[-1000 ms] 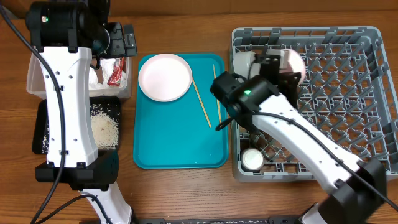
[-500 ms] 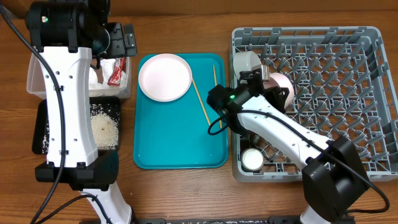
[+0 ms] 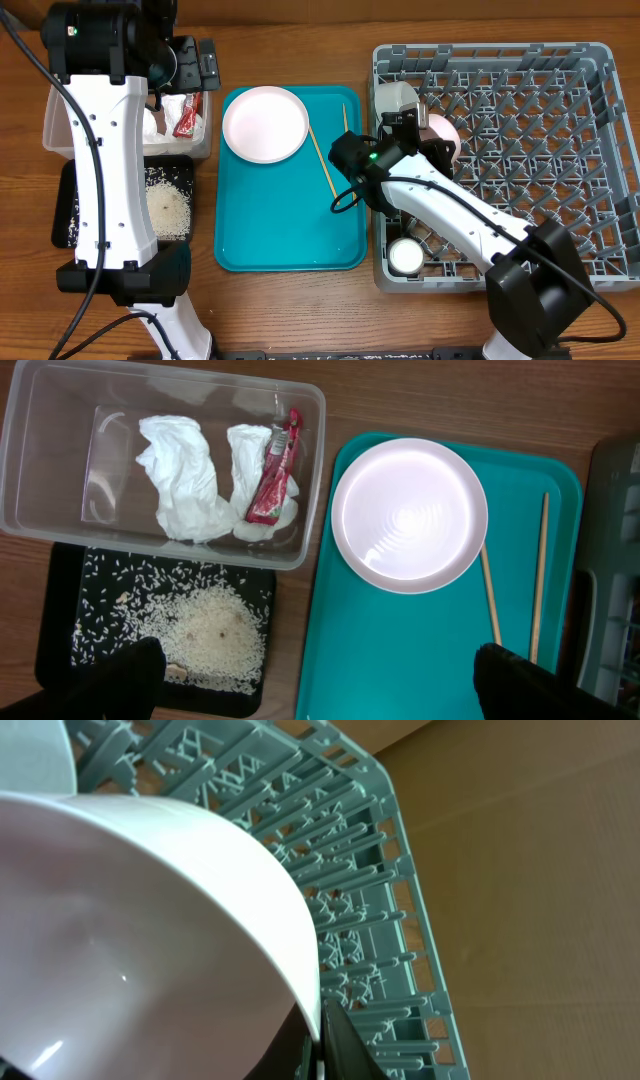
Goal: Sort waste into correct bins and load items into the dishwasher
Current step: 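Lower the pink bowl into the rack beside the grey bowl, release, then move the right gripper left to the white plate's edge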
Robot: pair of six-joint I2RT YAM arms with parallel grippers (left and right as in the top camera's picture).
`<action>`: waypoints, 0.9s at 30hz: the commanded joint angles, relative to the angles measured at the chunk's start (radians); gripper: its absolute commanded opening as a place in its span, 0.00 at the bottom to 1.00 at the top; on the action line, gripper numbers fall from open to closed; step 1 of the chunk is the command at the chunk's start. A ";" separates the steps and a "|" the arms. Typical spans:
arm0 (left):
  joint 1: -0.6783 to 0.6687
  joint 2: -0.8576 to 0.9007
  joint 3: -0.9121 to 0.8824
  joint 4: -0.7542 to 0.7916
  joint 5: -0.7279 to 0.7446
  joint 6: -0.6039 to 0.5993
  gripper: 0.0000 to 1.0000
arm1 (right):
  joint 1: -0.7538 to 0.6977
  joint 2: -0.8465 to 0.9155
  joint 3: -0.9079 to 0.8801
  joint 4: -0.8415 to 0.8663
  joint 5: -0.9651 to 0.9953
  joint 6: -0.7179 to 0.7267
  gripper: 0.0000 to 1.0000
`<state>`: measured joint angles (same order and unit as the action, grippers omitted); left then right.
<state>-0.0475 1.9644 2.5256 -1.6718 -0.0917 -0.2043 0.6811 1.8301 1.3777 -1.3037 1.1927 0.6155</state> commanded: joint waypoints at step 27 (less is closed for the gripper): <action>0.002 -0.021 0.021 0.003 -0.013 -0.010 1.00 | 0.181 0.001 0.180 -0.055 -0.232 -0.014 0.91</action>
<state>-0.0475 1.9644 2.5256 -1.6718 -0.0917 -0.2043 0.8665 1.8324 1.4536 -1.3712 1.0187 0.6018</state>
